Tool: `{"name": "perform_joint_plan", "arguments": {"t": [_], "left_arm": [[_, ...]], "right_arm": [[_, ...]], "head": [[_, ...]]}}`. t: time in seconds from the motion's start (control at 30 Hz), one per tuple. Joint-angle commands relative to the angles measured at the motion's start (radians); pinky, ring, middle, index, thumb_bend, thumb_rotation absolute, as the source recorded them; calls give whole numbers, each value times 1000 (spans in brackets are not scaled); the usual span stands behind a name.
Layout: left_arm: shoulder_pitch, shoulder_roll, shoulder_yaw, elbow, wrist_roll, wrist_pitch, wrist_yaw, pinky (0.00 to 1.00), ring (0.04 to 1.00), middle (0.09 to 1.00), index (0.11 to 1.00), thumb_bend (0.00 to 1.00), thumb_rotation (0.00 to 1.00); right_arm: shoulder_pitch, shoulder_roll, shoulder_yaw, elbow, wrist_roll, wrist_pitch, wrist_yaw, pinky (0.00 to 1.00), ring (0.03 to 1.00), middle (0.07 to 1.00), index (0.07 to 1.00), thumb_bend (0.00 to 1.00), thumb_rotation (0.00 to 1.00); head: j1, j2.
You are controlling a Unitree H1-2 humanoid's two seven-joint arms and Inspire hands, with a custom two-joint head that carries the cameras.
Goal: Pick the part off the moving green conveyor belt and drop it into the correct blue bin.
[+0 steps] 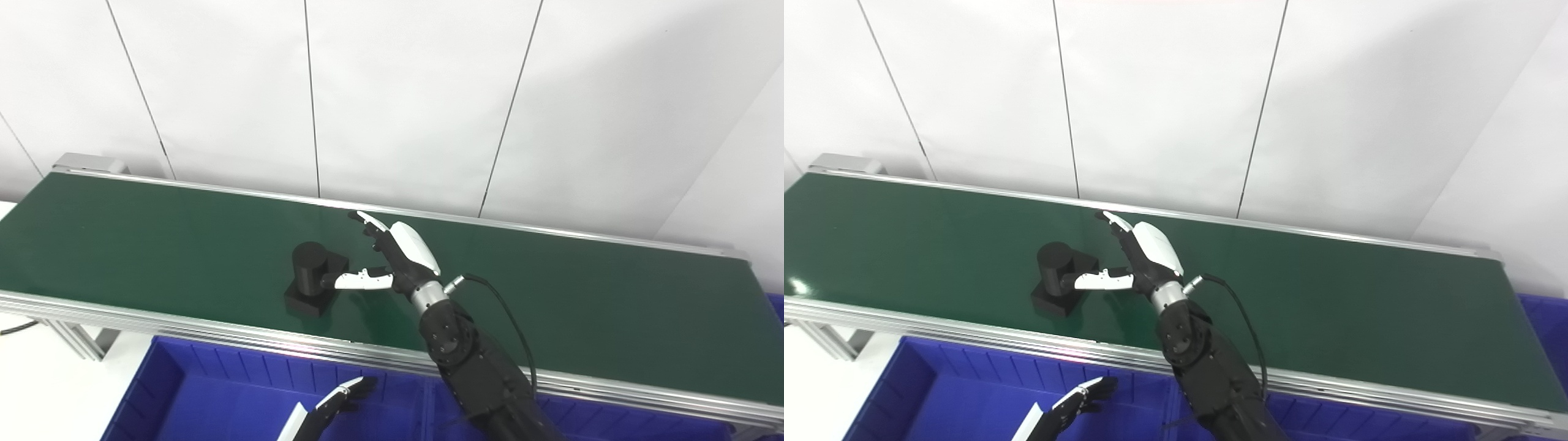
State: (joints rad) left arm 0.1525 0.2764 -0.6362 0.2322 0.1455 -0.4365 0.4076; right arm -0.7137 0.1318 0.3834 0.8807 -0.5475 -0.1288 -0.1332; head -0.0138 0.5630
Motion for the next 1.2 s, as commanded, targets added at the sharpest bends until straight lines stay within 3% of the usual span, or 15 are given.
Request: {"name": "perform_joint_plan", "arguments": {"t": [0.0,0.17,0.5,0.63,0.8,0.87,1.0,1.07,1.17], "left_arm": [[-6,15,-6,-25,6,-33,8,768,821,841,832,936,910],[-1,21,-11,-29,5,-33,12,775,822,839,830,940,909],[20,30,-10,-53,18,-33,22,770,823,840,828,935,901],[25,26,-11,-58,33,-33,37,768,818,838,826,928,911],[20,30,-21,-53,34,-33,50,776,824,843,830,911,919],[19,29,-21,-51,21,-33,41,781,828,846,832,910,916],[24,22,-14,-57,7,-33,30,798,842,853,837,889,904],[26,22,-11,-60,0,-33,22,811,849,859,841,877,903],[26,22,-8,-58,5,-33,30,807,845,855,838,868,903]], "right_arm": [[-74,26,6,20,3,-65,-37,792,886,929,918,995,608],[-119,43,15,112,10,-68,-54,817,901,939,926,991,599],[-182,72,49,326,3,-145,-150,822,892,924,912,985,527],[-181,83,59,366,7,-155,-161,768,864,909,895,979,453],[-162,87,60,375,20,-166,-158,702,809,857,827,922,231],[-149,87,60,373,23,-175,-164,691,799,845,806,908,191],[-123,90,58,377,24,-199,-211,654,727,753,684,792,21],[-111,93,52,379,31,-210,-238,631,684,695,532,570,96],[-98,95,37,378,48,-218,-270,590,635,645,494,513,111]], "head": [[-1,4],[-2,5],[-1,22],[-2,29],[-7,33],[-7,33],[-13,39],[-12,41],[-18,40]]}}
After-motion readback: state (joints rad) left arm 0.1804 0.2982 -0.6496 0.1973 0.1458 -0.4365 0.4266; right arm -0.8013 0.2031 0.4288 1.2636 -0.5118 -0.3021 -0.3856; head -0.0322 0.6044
